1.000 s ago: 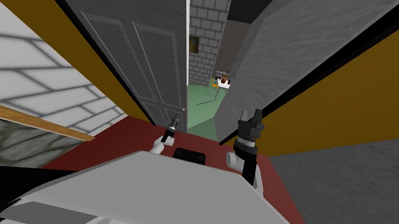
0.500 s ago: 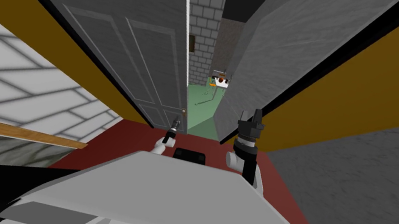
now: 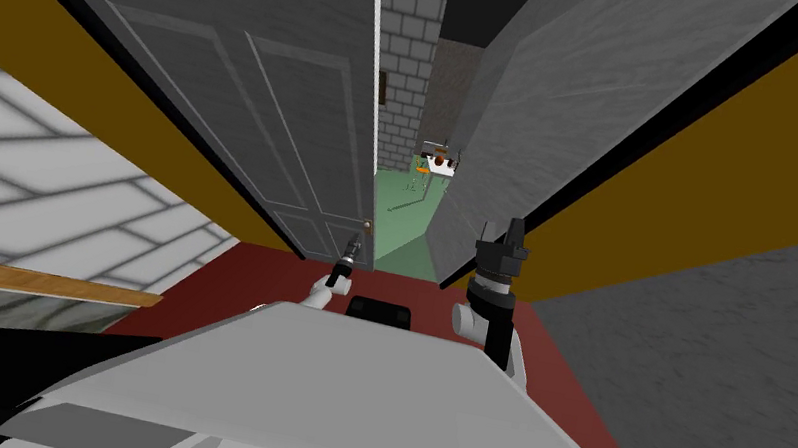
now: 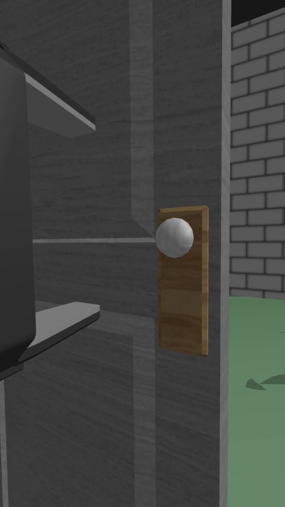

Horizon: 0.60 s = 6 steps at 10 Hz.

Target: Push the door open

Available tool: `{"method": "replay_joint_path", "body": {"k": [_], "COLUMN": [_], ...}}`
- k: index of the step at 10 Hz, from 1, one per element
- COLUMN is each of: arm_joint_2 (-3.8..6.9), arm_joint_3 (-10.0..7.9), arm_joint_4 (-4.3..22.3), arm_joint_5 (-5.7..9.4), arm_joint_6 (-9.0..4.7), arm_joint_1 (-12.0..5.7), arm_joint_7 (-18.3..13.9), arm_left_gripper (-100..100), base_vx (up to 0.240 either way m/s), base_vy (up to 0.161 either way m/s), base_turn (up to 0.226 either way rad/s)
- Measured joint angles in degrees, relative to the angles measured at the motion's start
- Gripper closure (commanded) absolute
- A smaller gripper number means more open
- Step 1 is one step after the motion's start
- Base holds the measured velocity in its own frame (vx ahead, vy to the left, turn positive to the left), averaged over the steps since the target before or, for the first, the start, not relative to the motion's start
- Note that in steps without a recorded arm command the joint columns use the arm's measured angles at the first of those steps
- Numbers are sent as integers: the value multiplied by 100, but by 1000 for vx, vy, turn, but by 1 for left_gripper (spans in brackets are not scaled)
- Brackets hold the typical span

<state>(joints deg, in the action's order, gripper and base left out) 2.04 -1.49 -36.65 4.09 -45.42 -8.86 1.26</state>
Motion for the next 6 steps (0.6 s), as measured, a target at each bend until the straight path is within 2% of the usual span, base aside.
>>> {"method": "replay_joint_path", "body": {"k": [3, 6], "arm_joint_2": [69, 69], "arm_joint_3": [-23, -54], "arm_joint_4": [32, 78], "arm_joint_5": [12, 29], "arm_joint_6": [-31, -65], "arm_joint_1": [-1, -11], "arm_joint_7": [5, 7], "arm_left_gripper": [-100, -100], "base_vx": [190, 205], "base_vy": [7, 32], "base_turn": [-19, -28]}}
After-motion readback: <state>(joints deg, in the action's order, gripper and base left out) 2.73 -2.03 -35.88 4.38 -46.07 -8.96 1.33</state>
